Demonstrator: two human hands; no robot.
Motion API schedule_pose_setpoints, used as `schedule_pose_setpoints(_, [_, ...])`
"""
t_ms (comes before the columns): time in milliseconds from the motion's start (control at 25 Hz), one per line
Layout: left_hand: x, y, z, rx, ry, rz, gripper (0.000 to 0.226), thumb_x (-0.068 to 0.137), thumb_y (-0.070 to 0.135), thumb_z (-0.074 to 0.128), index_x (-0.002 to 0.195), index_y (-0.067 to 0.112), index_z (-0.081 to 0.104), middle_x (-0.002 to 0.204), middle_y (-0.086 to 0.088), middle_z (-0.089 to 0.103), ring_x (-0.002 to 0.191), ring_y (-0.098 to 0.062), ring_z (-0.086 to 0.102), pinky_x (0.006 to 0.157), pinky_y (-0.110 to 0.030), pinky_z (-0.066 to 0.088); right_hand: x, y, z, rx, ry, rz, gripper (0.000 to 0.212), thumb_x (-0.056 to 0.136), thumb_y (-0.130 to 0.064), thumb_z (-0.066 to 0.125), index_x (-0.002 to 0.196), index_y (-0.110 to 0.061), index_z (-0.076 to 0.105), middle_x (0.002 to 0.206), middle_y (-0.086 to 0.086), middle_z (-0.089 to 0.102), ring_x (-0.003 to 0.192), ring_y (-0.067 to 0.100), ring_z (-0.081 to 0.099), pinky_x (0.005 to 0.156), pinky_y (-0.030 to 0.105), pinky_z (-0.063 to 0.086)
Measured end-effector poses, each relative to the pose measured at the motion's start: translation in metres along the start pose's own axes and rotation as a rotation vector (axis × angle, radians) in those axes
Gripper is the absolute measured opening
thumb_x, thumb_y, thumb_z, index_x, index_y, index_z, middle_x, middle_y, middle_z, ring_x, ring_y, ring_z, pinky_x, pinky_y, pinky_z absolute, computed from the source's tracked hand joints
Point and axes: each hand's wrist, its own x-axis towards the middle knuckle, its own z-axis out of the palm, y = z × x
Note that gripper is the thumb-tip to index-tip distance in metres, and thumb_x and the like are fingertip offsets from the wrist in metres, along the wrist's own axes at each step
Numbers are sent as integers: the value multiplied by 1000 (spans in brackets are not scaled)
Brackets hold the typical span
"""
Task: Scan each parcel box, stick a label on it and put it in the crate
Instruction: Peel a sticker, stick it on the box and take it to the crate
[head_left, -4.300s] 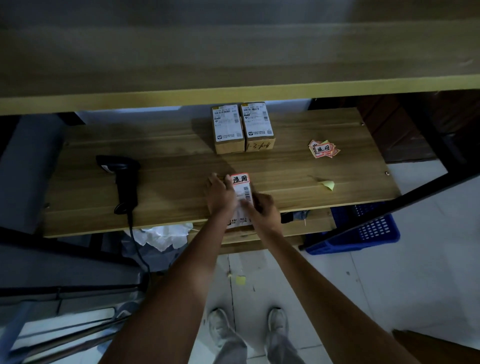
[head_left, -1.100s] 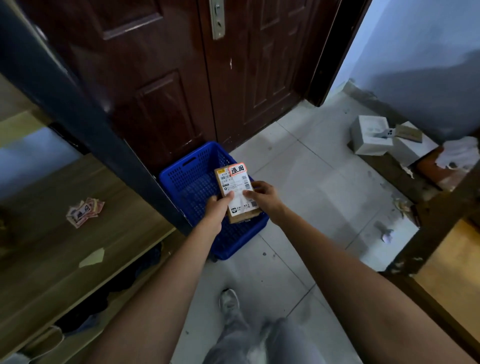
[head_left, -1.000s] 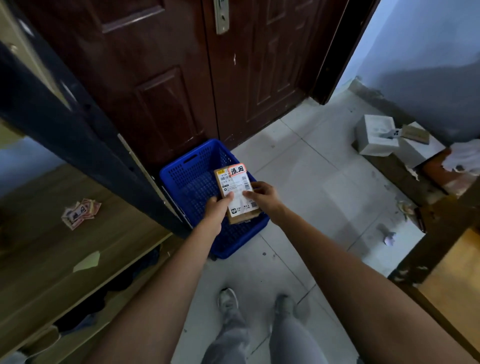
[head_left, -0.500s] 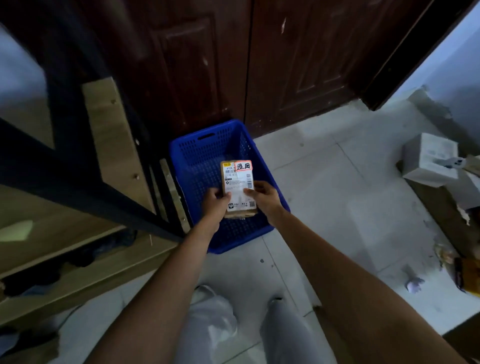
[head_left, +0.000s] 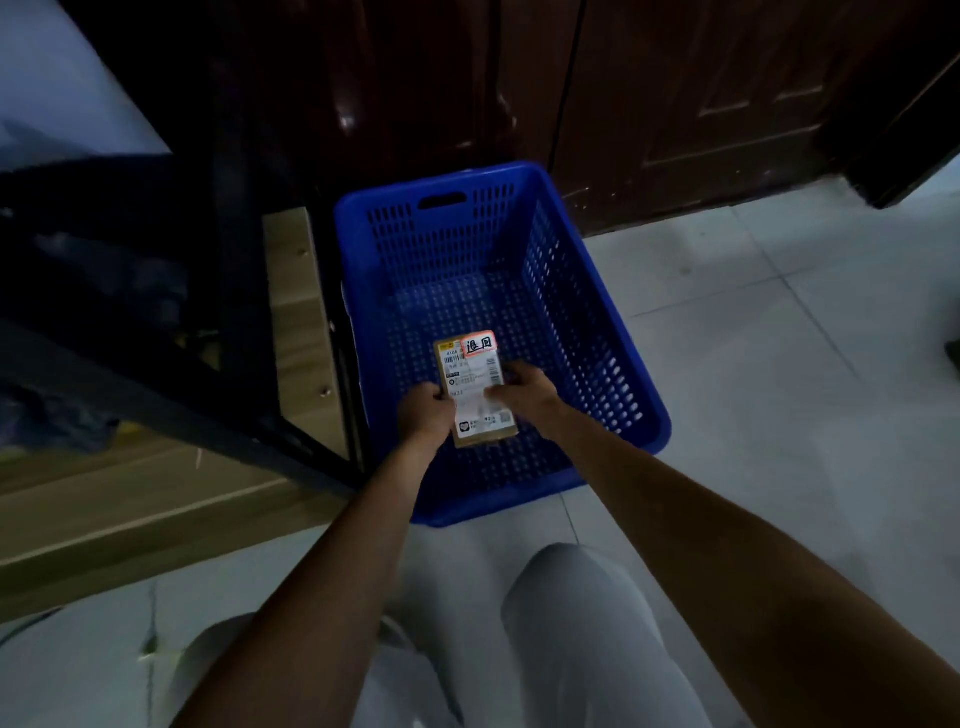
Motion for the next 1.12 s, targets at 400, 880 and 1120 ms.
schedule_pose_setpoints(400, [114,-58,77,-130,-106,-203,33,96,12,45,125,6,57,127,-14,60,113,-33,60,96,-40,51,137,80,71,-204,-261,53,42,89,-8,63,129,2,55,130,20,59,117,34,59,98,47,50])
schedule_pose_setpoints(880, [149,-91,89,328,-387,-297,42,103,21,38,142,5,37,146,-15,41,133,-29,40,108,-34,32,178,109,122,-480,-610,306,30,93,-2,53,123,-3,50,108,16,62,79,23,58,80,42,53])
schedule_pose_setpoints(1120, [146,-105,92,677,-471,-241,37,99,9,43,134,-1,44,123,-14,47,103,-23,45,94,-34,41,172,121,141,-659,-765,399,40,96,-8,52,135,-2,46,137,15,52,123,31,52,103,45,46])
